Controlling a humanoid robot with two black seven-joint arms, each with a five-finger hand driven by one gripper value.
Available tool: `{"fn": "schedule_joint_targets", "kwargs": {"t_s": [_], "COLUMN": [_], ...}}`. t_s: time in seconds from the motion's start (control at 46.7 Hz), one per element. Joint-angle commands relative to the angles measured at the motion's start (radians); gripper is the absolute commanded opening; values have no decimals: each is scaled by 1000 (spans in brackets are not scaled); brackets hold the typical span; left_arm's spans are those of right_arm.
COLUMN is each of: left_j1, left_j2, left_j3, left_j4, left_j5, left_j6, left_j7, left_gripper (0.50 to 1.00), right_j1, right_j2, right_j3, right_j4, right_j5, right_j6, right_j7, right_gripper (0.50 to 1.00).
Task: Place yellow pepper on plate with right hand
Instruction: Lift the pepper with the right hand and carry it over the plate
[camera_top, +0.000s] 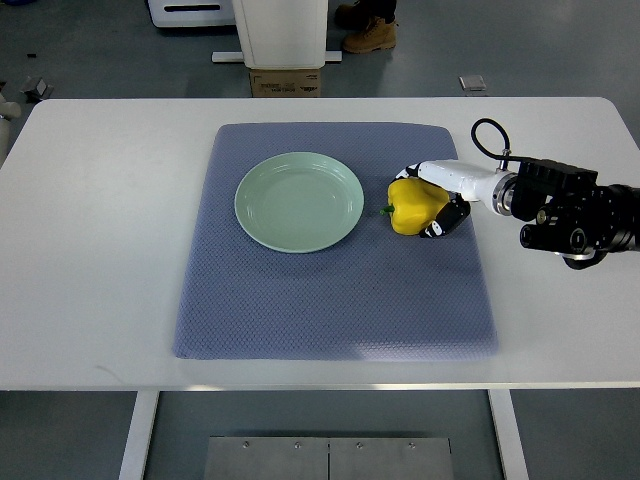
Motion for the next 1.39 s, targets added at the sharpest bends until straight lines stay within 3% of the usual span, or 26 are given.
{"fn": "schedule_joint_targets", "kwargs": {"t_s": [0.0, 0.129, 0.214, 0.707, 1.371], "left_j1": [0, 0, 0, 0, 0], "left_j2": [0, 0, 0, 0, 0], "left_j3": [0, 0, 0, 0, 0], "left_j4": [0, 0, 0, 0, 0], "left_j5": [0, 0, 0, 0, 0], "left_j6": [0, 0, 0, 0, 0], "left_j7": [0, 0, 0, 0, 0], "left_gripper": [1000, 1000, 1000, 1000, 1000], "right_j1": [8, 0, 6, 91, 29], "right_j2": [4, 14, 20, 94, 131], "right_j3": [2, 25, 30, 143, 200], "right_j4": [2, -26, -23, -13, -26], "right_j5": [-1, 2, -6, -1, 2], "right_j6": [0, -40, -57, -52, -52], "right_j7": [7, -33, -27, -17, -34], "right_gripper": [500, 500, 500, 500, 500]}}
